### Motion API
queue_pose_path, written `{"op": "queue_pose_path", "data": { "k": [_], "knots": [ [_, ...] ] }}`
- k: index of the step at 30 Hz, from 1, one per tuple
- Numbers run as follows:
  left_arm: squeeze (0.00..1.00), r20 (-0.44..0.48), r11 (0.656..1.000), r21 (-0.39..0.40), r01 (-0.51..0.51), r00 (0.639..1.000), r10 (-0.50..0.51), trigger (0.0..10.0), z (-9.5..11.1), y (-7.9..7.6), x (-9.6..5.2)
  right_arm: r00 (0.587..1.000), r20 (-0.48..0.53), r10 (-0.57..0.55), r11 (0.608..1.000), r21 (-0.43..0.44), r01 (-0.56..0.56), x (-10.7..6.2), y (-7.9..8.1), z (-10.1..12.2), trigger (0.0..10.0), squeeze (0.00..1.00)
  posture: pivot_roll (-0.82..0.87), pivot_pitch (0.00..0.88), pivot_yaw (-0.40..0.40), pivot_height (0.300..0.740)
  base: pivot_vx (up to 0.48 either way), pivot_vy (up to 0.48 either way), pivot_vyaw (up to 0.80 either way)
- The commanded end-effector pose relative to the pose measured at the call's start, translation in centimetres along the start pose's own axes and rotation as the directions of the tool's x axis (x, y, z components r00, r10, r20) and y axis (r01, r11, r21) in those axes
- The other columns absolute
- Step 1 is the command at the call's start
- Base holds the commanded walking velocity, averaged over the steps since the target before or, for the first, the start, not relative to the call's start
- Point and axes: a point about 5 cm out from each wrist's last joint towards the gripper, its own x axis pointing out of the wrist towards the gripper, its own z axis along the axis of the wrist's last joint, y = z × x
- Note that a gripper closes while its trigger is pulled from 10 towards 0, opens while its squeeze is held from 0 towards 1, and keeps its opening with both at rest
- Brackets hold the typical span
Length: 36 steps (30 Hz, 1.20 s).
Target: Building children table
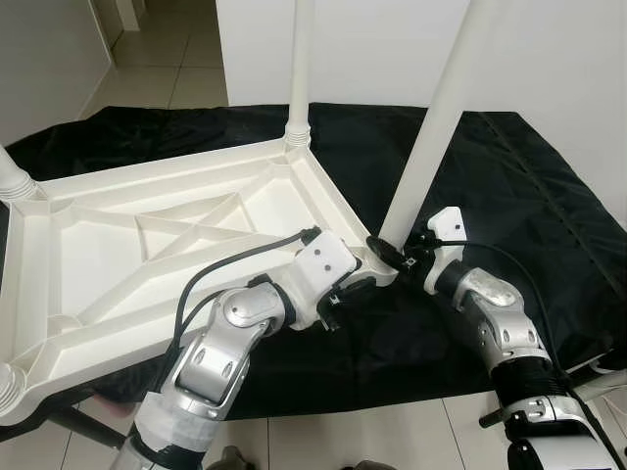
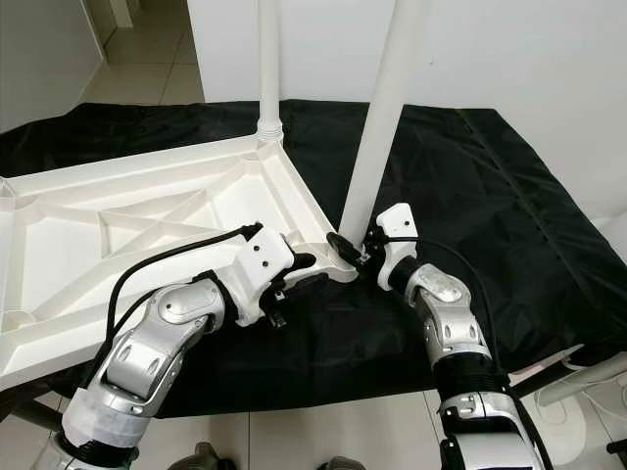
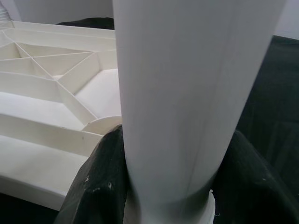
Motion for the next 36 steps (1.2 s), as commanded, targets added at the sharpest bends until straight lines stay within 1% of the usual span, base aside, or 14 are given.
{"op": "queue_pose_path", "data": {
  "k": [1, 4, 5, 9, 14, 15, 23, 24, 25, 27, 28, 29, 35, 36],
  "knots": [
    [0.0, -0.008, 1.0, -0.004, 0.011, 1.0, -0.011, 10.0, 0.0, -0.1, 0.0, 0.999, -0.031, -0.006, 0.999, 0.036, 0.007, -0.2, 0.8, -1.1, 10.0, 0.0, -0.1, 0.015, -0.006, 0.74, 0.0, 0.0, 0.0],
    [0.0, -0.011, 1.0, -0.006, -0.007, 1.0, 0.007, 10.0, -0.1, 0.1, 0.0, 0.998, -0.018, -0.061, 0.997, 0.04, 0.061, -0.1, 1.1, -1.1, 10.0, 0.0, -0.1, 0.015, -0.005, 0.74, 0.0, 0.0, 0.0],
    [0.0, -0.013, 1.0, -0.004, -0.031, 0.999, 0.031, 10.0, -0.1, 0.2, 0.1, 0.991, -0.011, -0.136, 0.989, 0.048, 0.137, 0.1, 1.6, -1.0, 10.0, 0.0, -0.1, 0.021, -0.006, 0.74, 0.0, 0.0, 0.0],
    [0.0, -0.014, 0.999, -0.011, -0.041, 0.999, 0.041, 10.0, -0.1, 0.3, 0.1, 0.977, -0.021, -0.211, 0.976, 0.054, 0.212, 0.2, 2.4, -0.9, 10.0, 0.0, -0.11, 0.024, -0.007, 0.74, 0.0, 0.0, 0.0],
    [0.0, -0.015, 0.999, -0.015, -0.049, 0.999, 0.048, 10.0, -0.1, 0.4, 0.2, 0.944, -0.028, -0.328, 0.94, 0.084, 0.33, 0.5, 3.5, -0.7, 10.0, 0.0, -0.11, 0.024, -0.006, 0.74, 0.0, 0.0, 0.0],
    [0.0, -0.015, 0.999, -0.016, -0.05, 0.999, 0.05, 10.0, -0.1, 0.5, 0.2, 0.927, -0.037, -0.373, 0.922, 0.099, 0.374, 0.6, 3.8, -0.7, 10.0, 0.0, -0.11, 0.025, -0.006, 0.74, 0.0, 0.0, 0.0],
    [0.0, -0.015, 0.999, -0.016, -0.05, 0.999, 0.05, 10.0, -0.1, 0.5, 0.2, 0.927, -0.037, -0.373, 0.922, 0.099, 0.374, 0.6, 3.8, -0.7, 10.0, 0.0, -0.11, 0.025, -0.006, 0.74, 0.0, 0.0, 0.0],
    [0.0, -0.014, 0.999, -0.016, -0.051, 0.999, 0.051, 10.0, -0.1, 0.5, 0.3, 0.915, -0.044, -0.4, 0.909, 0.109, 0.403, 0.6, 4.0, -0.7, 10.0, 0.0, -0.11, 0.025, -0.006, 0.74, 0.0, 0.0, 0.0],
    [0.0, -0.013, 0.998, -0.018, -0.057, 0.998, 0.057, 10.0, 0.0, 0.6, 0.4, 0.884, -0.048, -0.464, 0.872, 0.147, 0.466, 1.1, 5.3, -0.6, 10.0, 0.0, -0.12, 0.035, 0.005, 0.74, 0.0, 0.0, 0.0],
    [0.0, -0.011, 0.998, -0.02, -0.065, 0.998, 0.065, 10.0, 0.2, 0.8, 0.4, 0.844, -0.056, -0.533, 0.825, 0.189, 0.533, 1.8, 6.7, -0.4, 10.0, 0.0, -0.12, 0.038, 0.011, 0.74, 0.0, 0.0, 0.0],
    [0.0, -0.008, 0.998, -0.022, -0.066, 0.998, 0.066, 10.0, 0.3, 0.9, 0.4, 0.838, -0.049, -0.544, 0.815, 0.208, 0.541, 1.8, 6.9, -0.2, 10.0, 0.58, -0.12, 0.038, 0.011, 0.74, 0.0, 0.0, 0.0],
    [0.0, -0.008, 0.998, -0.022, -0.065, 0.998, 0.065, 10.0, 0.3, 1.0, 0.4, 0.833, -0.042, -0.551, 0.812, 0.205, 0.547, 1.7, 6.8, 0.1, 10.0, 1.0, -0.12, 0.046, 0.019, 0.74, 0.0, 0.0, 0.0],
    [0.0, -0.008, 0.998, -0.02, -0.064, 0.998, 0.064, 10.0, 0.4, 1.1, 0.3, 0.811, -0.048, -0.583, 0.792, 0.191, 0.58, 1.5, 6.5, 0.5, 10.0, 1.0, -0.12, 0.049, 0.028, 0.74, 0.0, 0.0, 0.0],
    [0.0, -0.009, 0.998, -0.021, -0.062, 0.998, 0.062, 10.0, 0.4, 1.1, 0.2, 0.809, -0.051, -0.586, 0.789, 0.192, 0.584, 1.5, 6.6, 0.5, 10.0, 0.0, -0.12, 0.047, 0.036, 0.74, 0.0, 0.0, 0.0]
  ]
}}
